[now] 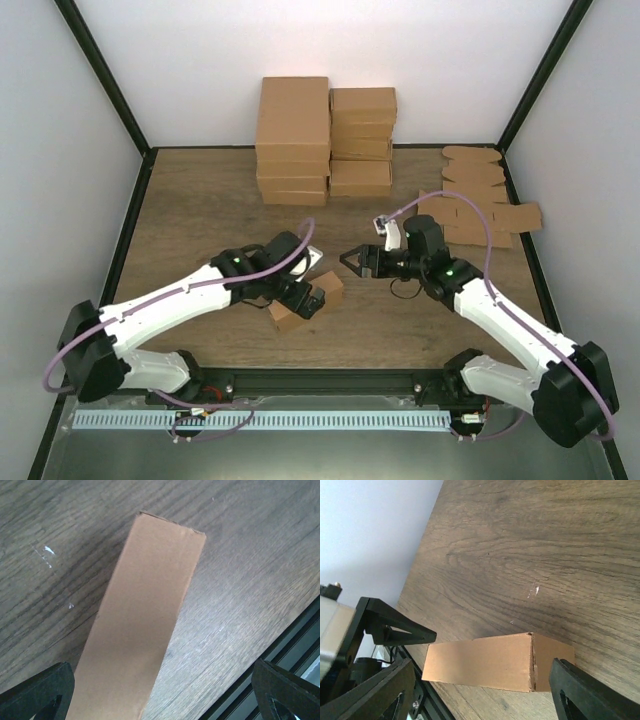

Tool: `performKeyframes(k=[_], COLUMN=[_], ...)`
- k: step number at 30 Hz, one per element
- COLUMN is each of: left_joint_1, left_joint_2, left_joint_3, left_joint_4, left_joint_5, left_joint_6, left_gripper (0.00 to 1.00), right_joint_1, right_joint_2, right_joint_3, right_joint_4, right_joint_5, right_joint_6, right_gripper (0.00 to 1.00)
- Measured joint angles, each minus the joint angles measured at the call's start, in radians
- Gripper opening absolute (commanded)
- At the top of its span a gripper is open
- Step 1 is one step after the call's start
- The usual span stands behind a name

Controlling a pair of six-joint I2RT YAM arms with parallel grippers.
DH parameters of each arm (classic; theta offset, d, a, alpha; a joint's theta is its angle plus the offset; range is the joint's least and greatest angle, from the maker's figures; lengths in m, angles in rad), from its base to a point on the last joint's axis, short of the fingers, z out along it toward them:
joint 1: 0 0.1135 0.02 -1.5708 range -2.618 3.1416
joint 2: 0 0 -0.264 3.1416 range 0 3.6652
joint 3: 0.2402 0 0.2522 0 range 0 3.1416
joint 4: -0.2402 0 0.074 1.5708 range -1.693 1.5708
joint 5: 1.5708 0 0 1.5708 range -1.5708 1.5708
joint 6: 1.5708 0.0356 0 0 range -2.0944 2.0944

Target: Fold the paper box

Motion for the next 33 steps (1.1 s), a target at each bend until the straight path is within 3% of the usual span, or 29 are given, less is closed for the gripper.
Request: performKeyframes(k=[7, 10, 14, 22, 30, 33], left_joint_1=[-0.053, -0.051, -0.05, -0.05, -0.05, -0.05], left_joint_2=[0.162, 0.193, 0.212, 0.246, 0.194, 0.174], left_joint_3=[0.067, 0.074, 0.09, 0.113, 0.16, 0.167], left_joint_4=[-0.086, -0.096, -0.096, -0.097, -0.116, -0.115], left_joint_5=[-0.081, -0.104, -0.108, -0.15, -0.104, -0.086], left_joint_6=[0.099, 0.122, 0.138, 0.148, 0.134, 0.132], left_gripper=[1.0, 0.95, 0.89, 0.93, 0.89, 0.94], right_joint_1=[0.0, 0.0, 0.0, 0.0, 0.0, 0.0], right_joint_2=[-0.027, -0.038, -0.063, -0.092, -0.1, -0.1], right_joint_3=[0.0, 0.0, 0.0, 0.0, -0.003, -0.01], right_joint_4=[-0.052, -0.062, -0.079, -0.098, -0.099, -0.097], right_joint_5=[0.029, 0.034, 0.036, 0.036, 0.036, 0.036], right_joint_6=[-0.018, -0.022, -0.022, -0.022, -0.022, -0.021], right_gripper=[0.77, 0.77, 0.77, 0.77, 0.77, 0.77])
